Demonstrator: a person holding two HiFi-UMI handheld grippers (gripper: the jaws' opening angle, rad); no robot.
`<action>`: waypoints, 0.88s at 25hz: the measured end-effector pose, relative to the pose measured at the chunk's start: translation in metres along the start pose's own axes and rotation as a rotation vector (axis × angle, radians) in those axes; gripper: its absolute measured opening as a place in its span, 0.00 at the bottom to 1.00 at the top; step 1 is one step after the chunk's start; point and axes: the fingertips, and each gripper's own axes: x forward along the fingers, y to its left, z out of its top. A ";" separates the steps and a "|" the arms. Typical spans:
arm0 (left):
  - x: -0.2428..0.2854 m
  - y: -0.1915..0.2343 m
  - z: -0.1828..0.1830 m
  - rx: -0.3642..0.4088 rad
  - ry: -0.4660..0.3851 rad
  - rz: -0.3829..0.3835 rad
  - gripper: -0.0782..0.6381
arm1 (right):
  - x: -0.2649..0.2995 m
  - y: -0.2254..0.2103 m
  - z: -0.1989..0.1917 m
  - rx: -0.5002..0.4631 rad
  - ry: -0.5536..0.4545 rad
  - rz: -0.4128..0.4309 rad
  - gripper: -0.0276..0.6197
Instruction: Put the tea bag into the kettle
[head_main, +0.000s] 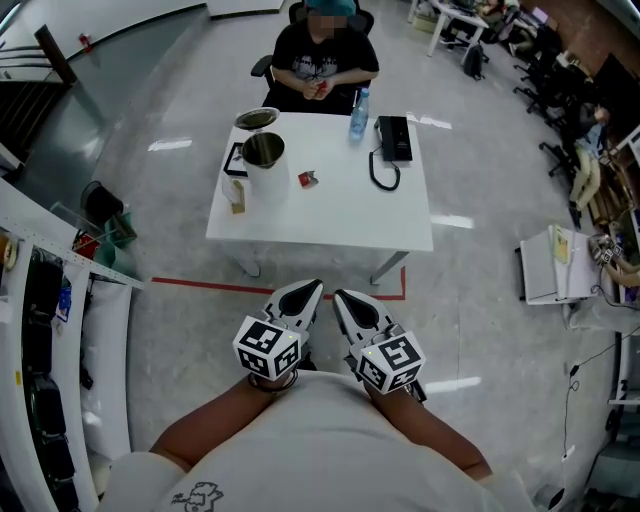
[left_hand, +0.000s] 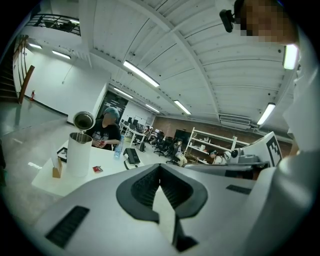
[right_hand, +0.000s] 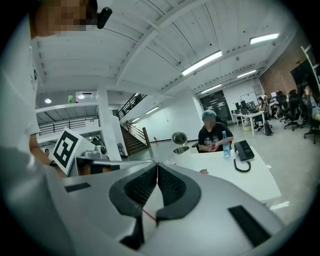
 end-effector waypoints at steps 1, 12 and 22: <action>0.001 0.009 0.004 0.000 -0.002 -0.001 0.12 | 0.010 0.000 0.002 0.000 0.002 0.000 0.06; 0.001 0.068 0.021 -0.018 -0.008 0.008 0.12 | 0.072 0.007 0.011 -0.010 0.015 0.017 0.06; 0.018 0.102 0.031 -0.029 -0.009 0.049 0.12 | 0.110 -0.011 0.020 -0.013 0.027 0.062 0.06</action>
